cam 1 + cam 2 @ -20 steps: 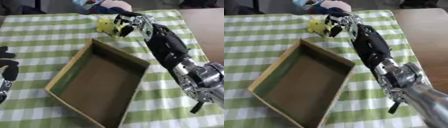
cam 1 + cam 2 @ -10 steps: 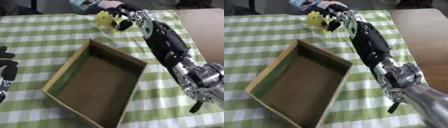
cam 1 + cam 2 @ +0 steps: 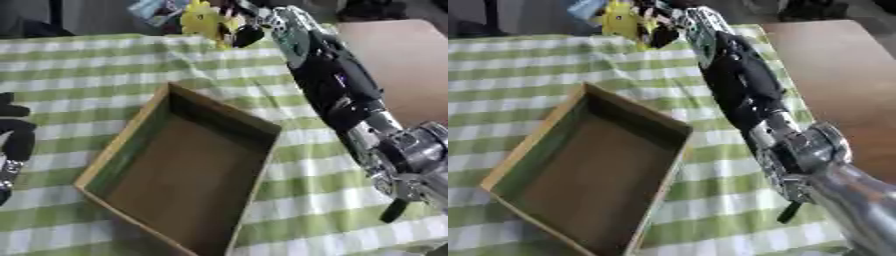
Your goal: Pick up objects on the table and place them in the box.
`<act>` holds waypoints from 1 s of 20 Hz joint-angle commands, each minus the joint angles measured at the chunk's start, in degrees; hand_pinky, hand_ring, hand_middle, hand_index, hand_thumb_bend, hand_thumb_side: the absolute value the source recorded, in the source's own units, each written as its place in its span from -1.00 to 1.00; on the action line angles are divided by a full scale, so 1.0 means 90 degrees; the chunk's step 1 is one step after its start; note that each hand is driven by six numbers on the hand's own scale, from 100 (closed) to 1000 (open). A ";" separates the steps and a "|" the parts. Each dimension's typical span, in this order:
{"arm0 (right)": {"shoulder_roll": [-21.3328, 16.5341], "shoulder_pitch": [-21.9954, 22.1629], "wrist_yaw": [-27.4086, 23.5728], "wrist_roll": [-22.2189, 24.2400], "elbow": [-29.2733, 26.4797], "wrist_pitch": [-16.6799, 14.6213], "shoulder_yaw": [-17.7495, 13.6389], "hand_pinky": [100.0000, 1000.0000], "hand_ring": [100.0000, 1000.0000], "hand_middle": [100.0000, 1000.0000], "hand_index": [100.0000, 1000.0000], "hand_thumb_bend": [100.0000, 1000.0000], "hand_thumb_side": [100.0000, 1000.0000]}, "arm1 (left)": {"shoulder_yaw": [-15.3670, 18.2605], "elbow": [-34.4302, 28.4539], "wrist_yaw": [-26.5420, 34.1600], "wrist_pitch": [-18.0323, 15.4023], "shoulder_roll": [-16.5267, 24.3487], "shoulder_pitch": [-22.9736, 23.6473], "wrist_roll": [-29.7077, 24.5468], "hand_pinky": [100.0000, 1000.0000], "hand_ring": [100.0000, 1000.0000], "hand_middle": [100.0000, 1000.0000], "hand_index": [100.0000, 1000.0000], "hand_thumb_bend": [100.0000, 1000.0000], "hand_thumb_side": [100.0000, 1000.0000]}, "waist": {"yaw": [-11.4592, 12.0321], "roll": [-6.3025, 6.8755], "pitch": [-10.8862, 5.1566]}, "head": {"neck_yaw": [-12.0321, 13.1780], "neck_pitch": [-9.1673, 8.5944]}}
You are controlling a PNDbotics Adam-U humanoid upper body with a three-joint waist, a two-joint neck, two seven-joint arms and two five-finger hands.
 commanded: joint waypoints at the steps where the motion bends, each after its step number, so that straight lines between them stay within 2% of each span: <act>1: -0.0385 -0.0101 -0.0365 0.0216 -0.0636 -0.0321 0.0371 0.68 0.47 0.55 -0.27 -1.00 -0.90 | 0.0158 -0.0062 -0.0051 -0.0003 0.0164 0.0003 0.0122 0.60 0.21 0.26 0.67 -0.11 0.31 | -0.0110 0.0001 -0.0180 | 0.0113 0.0063; 7: -0.0755 0.0199 -0.0990 0.0675 -0.1650 -0.0945 0.1262 0.71 0.50 0.58 -0.26 -0.99 -0.91 | 0.0447 -0.0053 -0.0108 0.0064 0.0291 0.0144 0.0434 0.59 0.21 0.26 0.67 -0.12 0.30 | -0.0462 0.0034 -0.0259 | 0.0286 0.0106; 16: -0.1025 0.0834 -0.1971 0.1565 -0.3244 -0.1919 0.2596 0.72 0.52 0.58 -0.22 -1.00 -0.84 | 0.0584 -0.0061 -0.0141 0.0166 0.0363 0.0153 0.0738 0.59 0.22 0.27 0.67 -0.13 0.30 | -0.0651 0.0097 -0.0281 | 0.0358 0.0119; 18: -0.0993 0.0925 -0.2183 0.1777 -0.3589 -0.2031 0.2809 0.72 0.52 0.58 -0.22 -1.00 -0.83 | 0.0574 -0.0053 -0.0143 0.0174 0.0359 0.0159 0.0740 0.60 0.22 0.26 0.67 -0.13 0.30 | -0.0682 0.0109 -0.0280 | 0.0360 0.0130; 20: -0.0923 0.0965 -0.2380 0.1974 -0.3910 -0.1971 0.3006 0.71 0.51 0.58 -0.22 -1.00 -0.82 | 0.0565 -0.0041 -0.0145 0.0177 0.0354 0.0165 0.0731 0.60 0.21 0.26 0.67 -0.13 0.30 | -0.0698 0.0111 -0.0280 | 0.0356 0.0147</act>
